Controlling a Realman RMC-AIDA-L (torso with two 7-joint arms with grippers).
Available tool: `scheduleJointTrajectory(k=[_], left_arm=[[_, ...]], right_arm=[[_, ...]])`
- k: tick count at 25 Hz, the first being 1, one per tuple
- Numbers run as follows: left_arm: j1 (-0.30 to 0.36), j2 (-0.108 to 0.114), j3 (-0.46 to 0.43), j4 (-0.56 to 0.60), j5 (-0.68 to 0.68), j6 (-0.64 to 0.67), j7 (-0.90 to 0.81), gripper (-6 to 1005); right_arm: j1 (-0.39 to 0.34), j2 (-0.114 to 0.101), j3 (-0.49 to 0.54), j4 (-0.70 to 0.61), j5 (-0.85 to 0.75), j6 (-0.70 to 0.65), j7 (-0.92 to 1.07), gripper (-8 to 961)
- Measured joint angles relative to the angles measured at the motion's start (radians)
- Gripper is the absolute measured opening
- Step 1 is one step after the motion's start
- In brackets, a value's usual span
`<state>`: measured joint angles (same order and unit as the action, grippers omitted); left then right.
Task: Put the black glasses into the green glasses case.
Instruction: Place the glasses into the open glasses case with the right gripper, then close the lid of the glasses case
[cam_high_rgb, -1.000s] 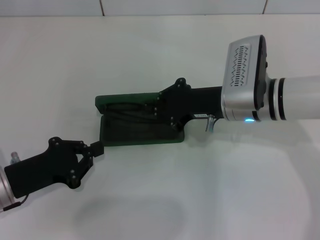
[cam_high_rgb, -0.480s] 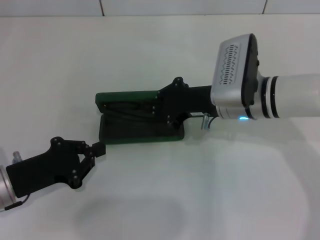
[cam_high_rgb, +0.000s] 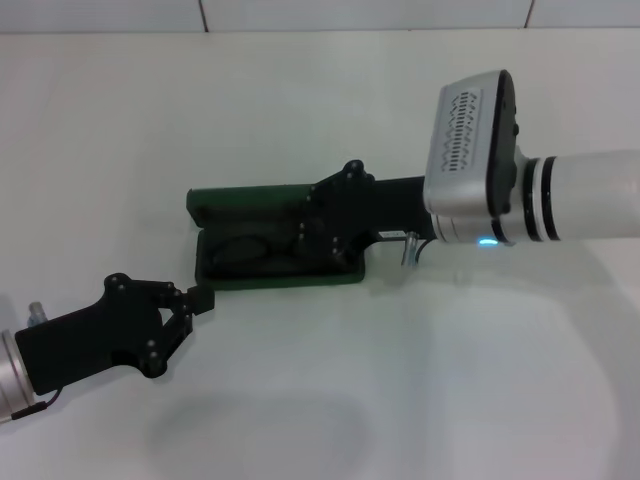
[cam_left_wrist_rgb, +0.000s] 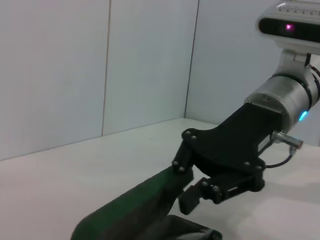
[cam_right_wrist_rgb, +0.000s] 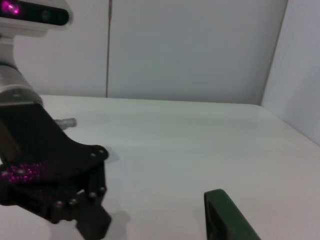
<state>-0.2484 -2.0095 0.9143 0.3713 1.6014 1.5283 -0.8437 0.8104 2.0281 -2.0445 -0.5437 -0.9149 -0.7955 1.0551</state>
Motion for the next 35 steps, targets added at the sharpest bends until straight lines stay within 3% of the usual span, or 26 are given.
scheduleJointTrajectory(k=[7,16,18,19,21,25,28,32,35], left_arm=[[0.000,0.000,-0.005,0.000,0.000,0.000,-0.005,16],[-0.024,-0.002,-0.007,-0.001,-0.006,-0.004,-0.023,17],[-0.039,-0.003,-0.008,-0.002,-0.007,-0.021,-0.042,17],[-0.048,-0.003,-0.009,-0.002,-0.008,-0.035,-0.055,17],[-0.065,-0.005,-0.010,-0.002,-0.008,-0.069,-0.084,17],[-0.096,-0.006,-0.010,-0.004,-0.008,-0.124,-0.107,17],[-0.116,-0.007,-0.007,-0.005,-0.003,-0.170,-0.131,17],[-0.127,-0.004,-0.005,-0.002,-0.001,-0.192,-0.143,18],[-0.134,0.000,-0.003,-0.001,0.008,-0.210,-0.153,18]], right_arm=[[-0.042,0.000,0.066,0.001,0.026,-0.141,0.000,150],[-0.238,-0.009,0.340,0.025,0.023,-0.315,-0.011,165],[-0.257,-0.011,0.370,0.036,0.020,-0.331,-0.012,233],[-0.312,-0.021,0.457,0.083,0.017,-0.402,-0.029,267],[-0.335,-0.031,0.488,0.111,0.017,-0.456,-0.051,335],[-0.378,-0.076,0.503,0.196,0.010,-0.613,-0.138,415],[-0.398,-0.096,0.504,0.238,-0.014,-0.650,-0.181,474],[-0.412,-0.102,0.507,0.246,-0.085,-0.633,-0.193,554],[-0.412,-0.099,0.507,0.247,-0.126,-0.625,-0.193,673]])
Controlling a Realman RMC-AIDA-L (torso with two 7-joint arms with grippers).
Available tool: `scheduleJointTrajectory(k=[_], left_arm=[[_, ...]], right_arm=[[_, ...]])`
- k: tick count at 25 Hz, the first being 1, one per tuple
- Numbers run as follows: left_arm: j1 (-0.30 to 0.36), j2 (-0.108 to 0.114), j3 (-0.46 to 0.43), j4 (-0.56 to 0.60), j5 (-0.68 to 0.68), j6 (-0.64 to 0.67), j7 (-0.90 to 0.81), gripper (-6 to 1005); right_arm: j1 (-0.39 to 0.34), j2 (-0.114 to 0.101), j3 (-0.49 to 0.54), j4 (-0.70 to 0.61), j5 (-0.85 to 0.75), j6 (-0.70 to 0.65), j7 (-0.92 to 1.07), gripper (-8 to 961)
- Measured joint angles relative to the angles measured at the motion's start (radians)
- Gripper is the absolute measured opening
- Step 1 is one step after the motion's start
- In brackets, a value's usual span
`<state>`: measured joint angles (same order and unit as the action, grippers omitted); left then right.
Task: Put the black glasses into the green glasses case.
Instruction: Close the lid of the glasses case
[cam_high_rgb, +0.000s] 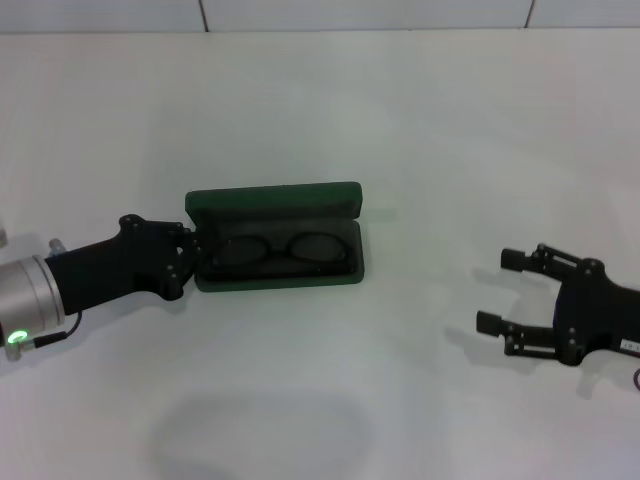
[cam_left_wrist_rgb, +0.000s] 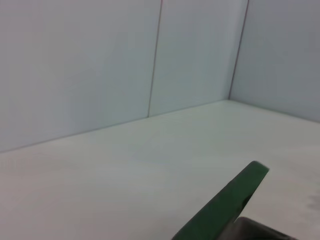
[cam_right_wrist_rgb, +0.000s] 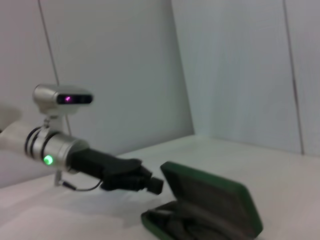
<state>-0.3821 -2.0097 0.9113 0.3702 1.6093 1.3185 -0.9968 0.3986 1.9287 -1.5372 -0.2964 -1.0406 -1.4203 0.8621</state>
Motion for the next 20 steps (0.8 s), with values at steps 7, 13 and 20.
scheduleJointTrajectory(k=[7,13,20], left_arm=[[-0.030,0.005,0.001,0.001,0.039,-0.039,-0.027,18],[-0.040,-0.001,0.002,0.001,0.044,-0.077,-0.027,18],[-0.056,-0.011,-0.002,0.001,0.048,-0.175,-0.019,19]], right_arm=[[0.004,0.007,-0.002,0.001,-0.015,0.004,-0.002,862],[0.005,0.016,-0.004,0.000,-0.016,0.006,-0.002,880],[0.005,0.018,-0.004,-0.003,-0.016,0.006,0.001,880]])
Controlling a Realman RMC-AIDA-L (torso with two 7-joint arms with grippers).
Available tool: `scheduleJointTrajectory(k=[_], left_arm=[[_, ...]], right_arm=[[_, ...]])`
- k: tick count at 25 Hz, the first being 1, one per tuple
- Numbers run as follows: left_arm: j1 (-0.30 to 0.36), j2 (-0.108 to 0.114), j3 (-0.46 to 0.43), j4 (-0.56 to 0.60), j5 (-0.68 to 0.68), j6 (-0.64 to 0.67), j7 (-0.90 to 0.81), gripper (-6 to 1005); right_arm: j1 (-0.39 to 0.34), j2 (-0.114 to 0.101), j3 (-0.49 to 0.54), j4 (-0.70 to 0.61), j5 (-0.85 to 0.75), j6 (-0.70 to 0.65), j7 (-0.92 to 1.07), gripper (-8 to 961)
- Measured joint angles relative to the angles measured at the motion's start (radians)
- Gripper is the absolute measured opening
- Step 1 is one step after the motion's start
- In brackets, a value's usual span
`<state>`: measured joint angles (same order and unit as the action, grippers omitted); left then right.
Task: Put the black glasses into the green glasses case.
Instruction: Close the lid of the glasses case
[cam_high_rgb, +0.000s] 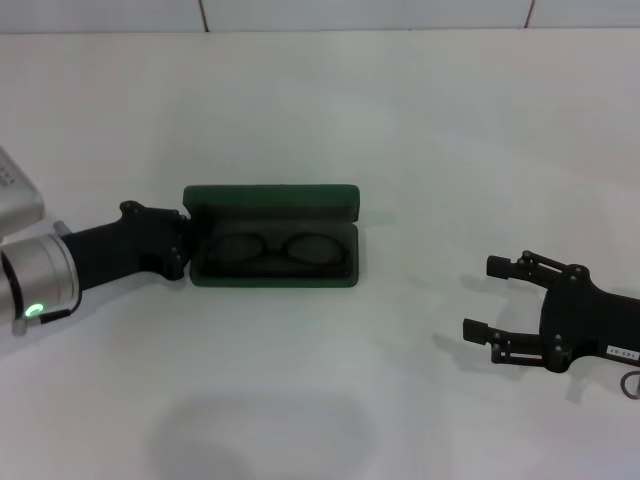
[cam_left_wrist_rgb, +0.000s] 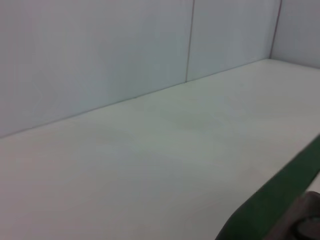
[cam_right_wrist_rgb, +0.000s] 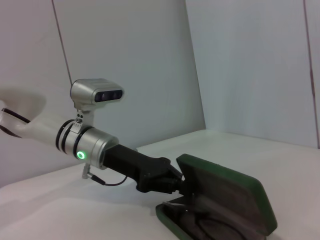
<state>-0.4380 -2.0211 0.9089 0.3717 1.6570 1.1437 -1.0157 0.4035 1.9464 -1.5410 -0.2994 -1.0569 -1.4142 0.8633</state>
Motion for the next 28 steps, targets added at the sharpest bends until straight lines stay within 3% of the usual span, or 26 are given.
scheduleJointTrajectory(k=[14,22,28], left_arm=[[-0.029,-0.002,0.001,0.061,0.000,-0.032,-0.018,20],[0.050,0.014,0.006,0.148,0.017,0.157,-0.311,20],[0.111,-0.025,-0.012,0.257,-0.009,0.224,-0.441,21]], right_arm=[[-0.005,0.003,0.004,-0.002,0.000,-0.006,0.000,881],[-0.013,-0.011,0.005,-0.007,0.003,-0.012,0.003,881],[-0.009,-0.012,0.006,-0.007,0.002,-0.016,0.004,881]])
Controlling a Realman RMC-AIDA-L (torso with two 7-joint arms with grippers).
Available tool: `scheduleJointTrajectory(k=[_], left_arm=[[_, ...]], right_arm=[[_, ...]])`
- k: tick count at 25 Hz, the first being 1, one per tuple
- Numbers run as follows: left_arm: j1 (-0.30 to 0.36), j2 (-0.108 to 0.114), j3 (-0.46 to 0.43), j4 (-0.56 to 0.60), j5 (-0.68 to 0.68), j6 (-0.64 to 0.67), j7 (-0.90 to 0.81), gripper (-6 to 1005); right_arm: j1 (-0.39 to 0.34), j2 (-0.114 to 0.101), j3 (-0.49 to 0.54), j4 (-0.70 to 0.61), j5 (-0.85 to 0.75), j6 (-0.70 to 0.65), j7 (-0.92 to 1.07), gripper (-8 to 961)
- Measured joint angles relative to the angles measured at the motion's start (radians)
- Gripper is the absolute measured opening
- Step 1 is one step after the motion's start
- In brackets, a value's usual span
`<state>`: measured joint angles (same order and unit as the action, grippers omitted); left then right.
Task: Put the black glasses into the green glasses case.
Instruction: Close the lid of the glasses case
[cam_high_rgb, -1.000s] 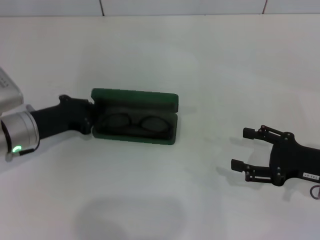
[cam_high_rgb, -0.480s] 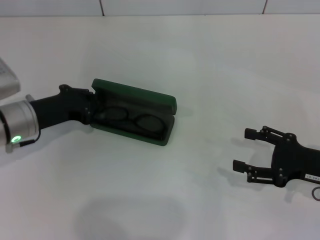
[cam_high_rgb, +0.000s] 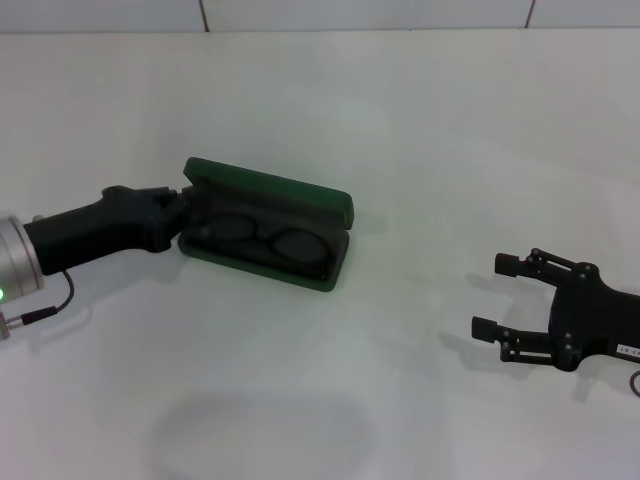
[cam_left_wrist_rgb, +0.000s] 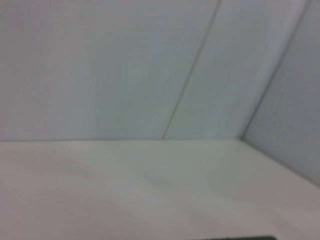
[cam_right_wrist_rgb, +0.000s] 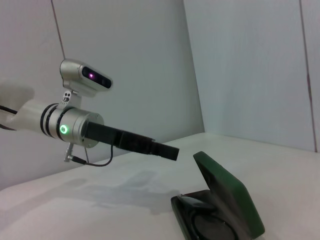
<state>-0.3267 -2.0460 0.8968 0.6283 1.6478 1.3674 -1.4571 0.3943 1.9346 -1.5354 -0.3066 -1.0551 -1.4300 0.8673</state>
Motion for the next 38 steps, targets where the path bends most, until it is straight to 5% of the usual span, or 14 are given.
scheduleJointTrajectory(k=[8,20,29,38], left_arm=[[-0.003,-0.048,0.029,0.212,0.043,-0.028,-0.168,21],[-0.062,-0.045,0.323,0.426,0.175,-0.371,-0.640,16],[-0.069,-0.049,0.490,0.401,0.187,-0.517,-0.684,16],[-0.072,-0.051,0.525,0.317,0.078,-0.597,-0.561,16]], right_arm=[[0.002,0.006,0.000,0.000,-0.002,0.001,0.001,880],[0.001,0.007,-0.006,0.000,-0.009,0.000,-0.005,880],[0.004,0.006,0.000,-0.002,-0.025,0.003,-0.006,879],[0.006,0.007,0.000,-0.002,-0.025,0.006,-0.007,879]])
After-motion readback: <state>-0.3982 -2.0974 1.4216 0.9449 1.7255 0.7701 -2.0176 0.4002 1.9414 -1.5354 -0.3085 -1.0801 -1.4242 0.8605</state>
